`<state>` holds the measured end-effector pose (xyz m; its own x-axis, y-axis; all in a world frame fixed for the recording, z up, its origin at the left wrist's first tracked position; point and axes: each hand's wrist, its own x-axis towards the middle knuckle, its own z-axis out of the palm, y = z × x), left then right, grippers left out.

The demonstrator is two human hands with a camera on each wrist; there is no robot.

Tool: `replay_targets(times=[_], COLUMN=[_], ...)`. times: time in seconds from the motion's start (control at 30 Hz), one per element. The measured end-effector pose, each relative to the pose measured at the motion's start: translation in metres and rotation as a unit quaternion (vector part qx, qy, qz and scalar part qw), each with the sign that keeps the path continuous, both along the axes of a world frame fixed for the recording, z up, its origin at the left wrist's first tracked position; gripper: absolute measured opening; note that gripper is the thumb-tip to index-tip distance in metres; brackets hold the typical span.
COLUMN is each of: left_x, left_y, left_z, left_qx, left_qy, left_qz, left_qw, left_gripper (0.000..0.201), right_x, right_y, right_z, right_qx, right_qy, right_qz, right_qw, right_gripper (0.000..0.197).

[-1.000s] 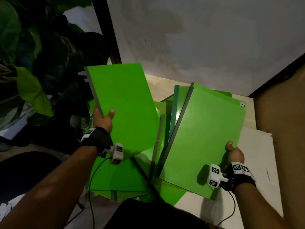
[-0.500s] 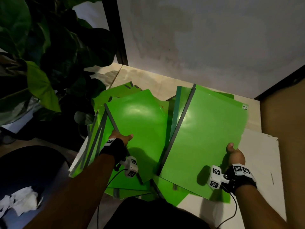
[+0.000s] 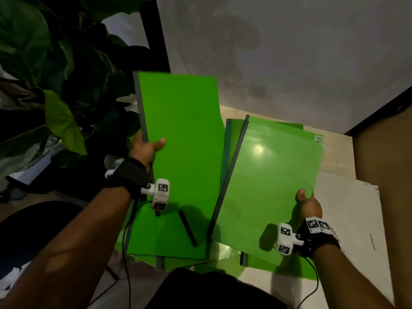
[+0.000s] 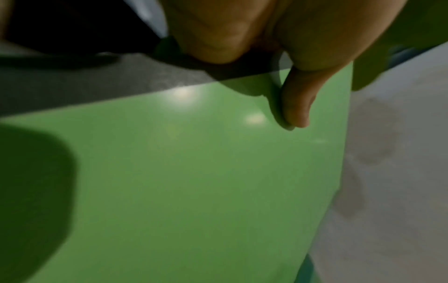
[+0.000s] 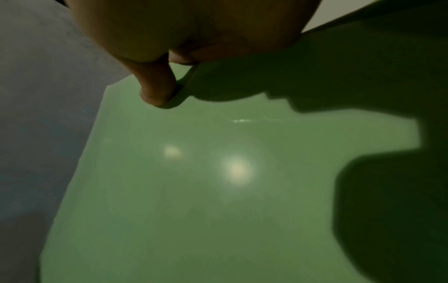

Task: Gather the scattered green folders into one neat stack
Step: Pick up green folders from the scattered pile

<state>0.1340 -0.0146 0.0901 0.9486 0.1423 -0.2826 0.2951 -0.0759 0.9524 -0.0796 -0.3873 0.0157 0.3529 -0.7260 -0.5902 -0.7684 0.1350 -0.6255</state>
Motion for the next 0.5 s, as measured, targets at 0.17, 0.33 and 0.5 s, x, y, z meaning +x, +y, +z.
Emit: replay_targets(times=[0.17, 0.33, 0.5], left_x=[0.030, 0.028, 0.022], left_y=[-0.001, -0.014, -0.039], left_z=[0.109, 0.165, 0.129], left_qx=[-0.056, -0.092, -0.108], left_qy=[-0.174, -0.231, -0.184], left_qz=[-0.008, -0.057, -0.154], left_qw=[0.983, 0.967, 0.965], left_gripper=[0.037, 0.035, 0.036], right_x=[0.005, 0.004, 0.010], right_y=[0.008, 0.009, 0.017], right_z=[0.009, 0.004, 0.008], right_qx=[0.001, -0.018, 0.002], right_qy=[-0.017, -0.042, -0.036], right_qz=[-0.014, -0.011, 0.010], right_qw=[1.000, 0.999, 0.999], right_gripper=[0.066, 0.059, 0.064])
